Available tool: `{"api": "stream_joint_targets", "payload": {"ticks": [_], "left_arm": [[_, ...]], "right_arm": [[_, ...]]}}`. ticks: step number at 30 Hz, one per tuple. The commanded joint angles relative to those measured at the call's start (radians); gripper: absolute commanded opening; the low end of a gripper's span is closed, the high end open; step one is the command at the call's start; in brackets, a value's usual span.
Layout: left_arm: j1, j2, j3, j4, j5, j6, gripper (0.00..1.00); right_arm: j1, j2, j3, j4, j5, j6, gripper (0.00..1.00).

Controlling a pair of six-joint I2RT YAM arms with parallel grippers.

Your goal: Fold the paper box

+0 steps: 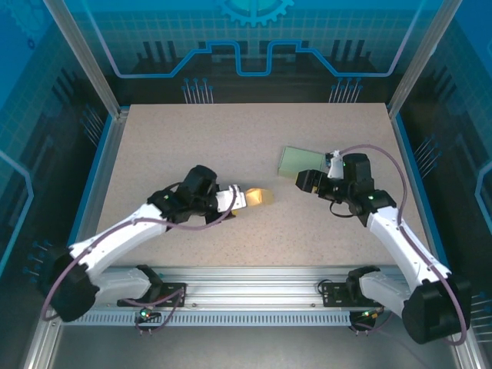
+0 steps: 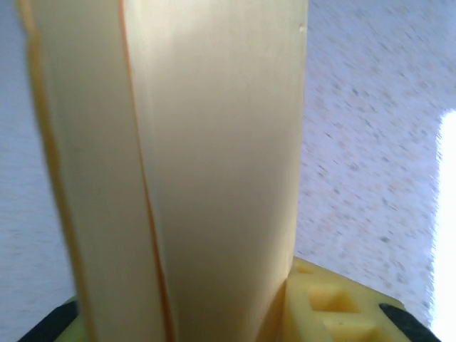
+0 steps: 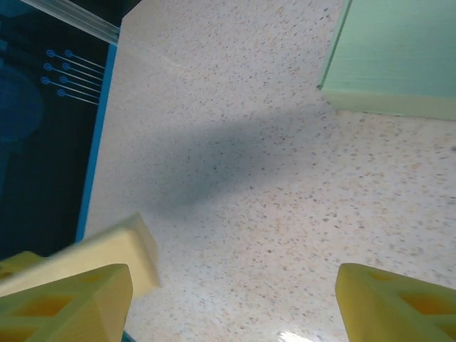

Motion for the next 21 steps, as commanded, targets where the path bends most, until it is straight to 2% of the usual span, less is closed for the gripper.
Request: {"api": "stream_joint_targets", "payload": {"ticks": [1, 4, 11, 14, 20, 21], "left_arm": [[0.013, 0.119, 0.123, -0.216, 0.105, -0.032, 0.37], [0.014, 0.242, 0.223, -0.31, 0.114, -0.031, 0.44], [0.015, 0.402, 0.364, -0.384, 0.143, -0.015, 0.48], [0.013, 0.415, 0.358, -0.367, 0.141, -0.014, 0.48], [0.012, 0.364, 0.298, -0.309, 0.096, -0.017, 0.61], [0.012, 0.356, 0.288, -0.299, 0.086, -0.017, 0.66]], "right_arm": [[0.02, -0.049, 0.018, -0.096, 0.061, -0.075, 0.77], [0.049, -0.066, 0.018, -0.11, 0.055, -0.113, 0.77], [0.167, -0.03, 0.02, -0.091, 0.086, -0.186, 0.78], [0.222, 0.004, 0.011, -0.063, 0.154, -0.184, 0.79], [0.323, 0.112, 0.03, -0.014, 0.252, -0.172, 0.81], [0.339, 0.134, 0.035, 0.002, 0.26, -0.169, 0.82]]}}
